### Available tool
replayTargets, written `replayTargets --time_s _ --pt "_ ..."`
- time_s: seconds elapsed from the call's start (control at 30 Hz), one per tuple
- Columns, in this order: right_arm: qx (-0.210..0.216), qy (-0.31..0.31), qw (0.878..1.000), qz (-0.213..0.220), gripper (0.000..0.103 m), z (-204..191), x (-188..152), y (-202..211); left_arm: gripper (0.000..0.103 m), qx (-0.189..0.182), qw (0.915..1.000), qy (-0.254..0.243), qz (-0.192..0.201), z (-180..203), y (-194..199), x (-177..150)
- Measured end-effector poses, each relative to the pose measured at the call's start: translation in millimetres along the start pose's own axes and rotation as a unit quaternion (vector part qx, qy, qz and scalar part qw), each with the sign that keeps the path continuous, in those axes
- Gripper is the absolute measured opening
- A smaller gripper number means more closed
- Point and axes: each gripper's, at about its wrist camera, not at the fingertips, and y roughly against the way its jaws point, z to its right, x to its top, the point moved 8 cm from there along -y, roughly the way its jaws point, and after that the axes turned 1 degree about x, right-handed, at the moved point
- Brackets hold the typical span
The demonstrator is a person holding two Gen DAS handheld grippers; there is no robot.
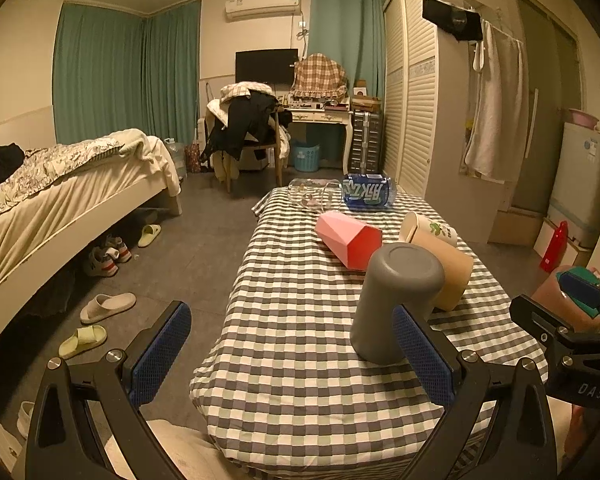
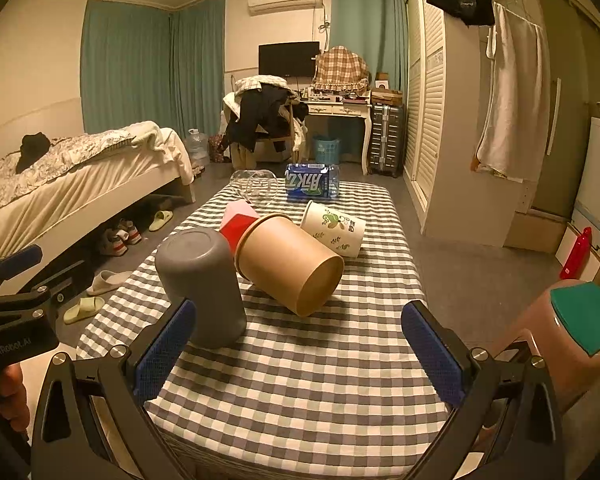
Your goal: Flip cup upside down
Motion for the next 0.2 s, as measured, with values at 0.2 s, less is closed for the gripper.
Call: replayTargets --time_s 0.2 --pt "0.0 0.002 1.0 -0.002 0.103 -2.5 -1.0 -2.2 0.103 0.001 1.0 0.003 -0.004 -1.6 -2.7 -1.6"
